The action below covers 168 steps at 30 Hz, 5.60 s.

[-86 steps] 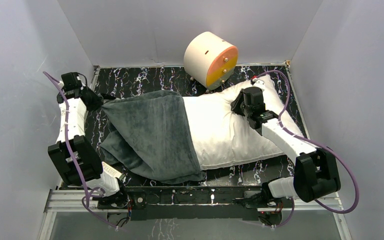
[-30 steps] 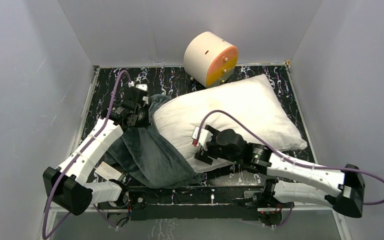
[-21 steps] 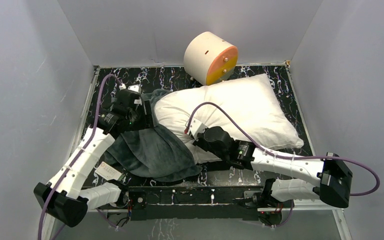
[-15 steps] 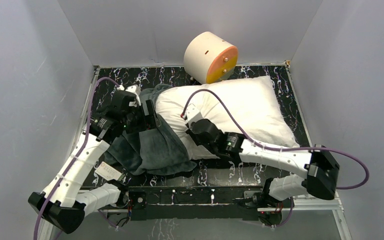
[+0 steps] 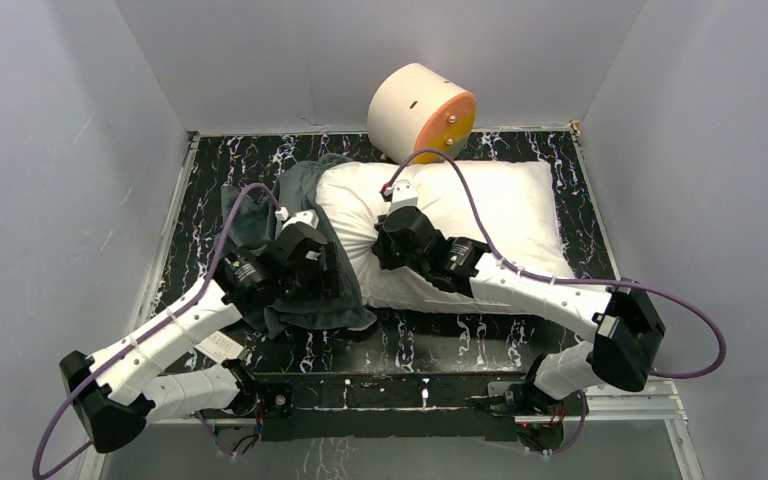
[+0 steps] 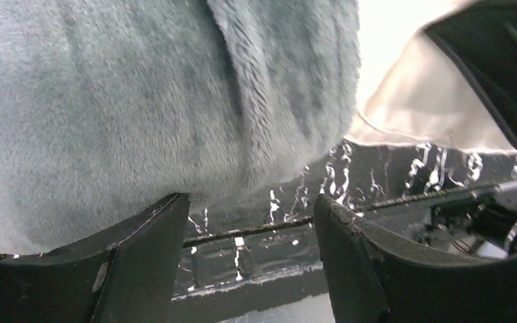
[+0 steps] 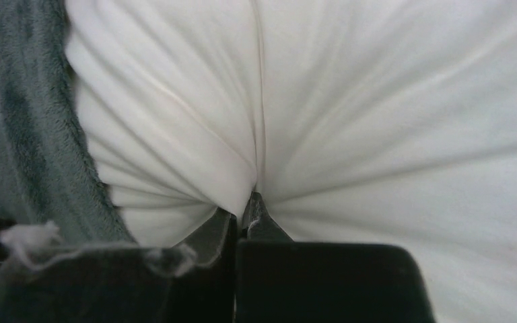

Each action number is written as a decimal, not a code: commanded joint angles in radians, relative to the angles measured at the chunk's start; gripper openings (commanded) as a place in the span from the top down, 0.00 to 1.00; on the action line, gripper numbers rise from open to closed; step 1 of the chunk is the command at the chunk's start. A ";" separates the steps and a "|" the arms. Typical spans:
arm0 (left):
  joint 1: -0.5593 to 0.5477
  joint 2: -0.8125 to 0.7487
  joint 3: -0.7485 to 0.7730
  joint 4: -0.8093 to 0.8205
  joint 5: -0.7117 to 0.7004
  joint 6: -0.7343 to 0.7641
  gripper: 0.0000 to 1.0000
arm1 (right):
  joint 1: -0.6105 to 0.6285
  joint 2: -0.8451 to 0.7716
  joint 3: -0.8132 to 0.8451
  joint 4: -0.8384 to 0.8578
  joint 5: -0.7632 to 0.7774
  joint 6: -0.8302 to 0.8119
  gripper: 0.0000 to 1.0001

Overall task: Remove the pillowcase from the pillow
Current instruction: Remove the pillow from the pillowcase, then adjust the pillowcase at the center of the board.

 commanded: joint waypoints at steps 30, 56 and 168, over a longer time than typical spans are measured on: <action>-0.074 -0.119 -0.156 -0.012 -0.489 -0.075 0.85 | -0.300 -0.448 -0.352 -0.069 -0.185 -0.168 1.00; 0.429 0.478 0.275 0.408 0.606 0.371 0.09 | -0.264 -0.501 -0.399 -0.105 -0.744 -0.414 0.86; 0.523 0.580 -0.135 0.507 0.102 -0.129 0.49 | -0.402 -0.156 -0.138 -0.056 -0.409 0.032 0.78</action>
